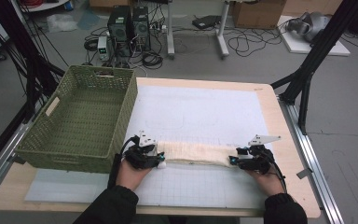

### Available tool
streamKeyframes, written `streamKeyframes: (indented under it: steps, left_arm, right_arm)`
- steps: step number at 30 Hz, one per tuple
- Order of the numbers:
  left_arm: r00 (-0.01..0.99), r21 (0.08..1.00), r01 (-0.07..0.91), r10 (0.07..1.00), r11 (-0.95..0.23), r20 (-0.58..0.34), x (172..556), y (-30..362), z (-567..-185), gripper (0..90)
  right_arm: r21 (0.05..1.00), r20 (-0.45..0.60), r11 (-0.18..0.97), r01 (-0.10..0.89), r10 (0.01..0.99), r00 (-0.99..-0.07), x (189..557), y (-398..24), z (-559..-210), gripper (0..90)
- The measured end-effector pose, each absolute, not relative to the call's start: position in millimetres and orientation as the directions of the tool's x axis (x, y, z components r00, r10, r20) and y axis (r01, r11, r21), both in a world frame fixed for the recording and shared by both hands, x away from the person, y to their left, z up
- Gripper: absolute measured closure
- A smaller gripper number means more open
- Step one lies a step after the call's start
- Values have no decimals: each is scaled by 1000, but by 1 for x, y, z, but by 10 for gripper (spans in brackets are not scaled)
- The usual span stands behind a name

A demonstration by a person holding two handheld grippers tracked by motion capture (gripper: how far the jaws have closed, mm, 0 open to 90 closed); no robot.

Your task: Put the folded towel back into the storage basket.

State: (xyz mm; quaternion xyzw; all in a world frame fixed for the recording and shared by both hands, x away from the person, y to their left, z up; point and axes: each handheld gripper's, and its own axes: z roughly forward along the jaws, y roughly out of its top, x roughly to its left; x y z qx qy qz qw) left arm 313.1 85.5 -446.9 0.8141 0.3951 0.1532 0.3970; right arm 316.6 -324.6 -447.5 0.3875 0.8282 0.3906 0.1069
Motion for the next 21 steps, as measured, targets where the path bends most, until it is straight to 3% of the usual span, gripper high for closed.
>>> streamKeyframes:
  steps: [3,4,5,7,9,19,21]
  left_arm:
    - [664,769,522,742,-369,-94,312,84,-447,640]
    - [671,769,515,736,-378,-88,310,83,-446,709]
    - [673,767,511,736,-387,-77,309,82,-446,759]
    - [655,770,519,752,-371,-79,307,80,-445,810]
    - [644,771,526,760,-360,-85,305,82,-445,827]
    - [619,741,572,778,-353,-108,281,96,-439,832]
    - [621,747,567,776,-346,-112,281,98,-439,816]
  right_arm:
    - [732,119,394,555,729,-674,316,-324,-448,549]
    - [731,135,388,561,723,-677,316,-325,-447,634]
    - [732,158,387,560,704,-693,318,-326,-448,662]
    - [732,173,391,558,685,-707,318,-325,-448,760]
    - [728,194,397,560,663,-723,321,-326,-448,791]
    - [741,126,445,503,643,-755,368,-303,-424,797]
    - [723,127,460,515,645,-754,378,-296,-429,741]
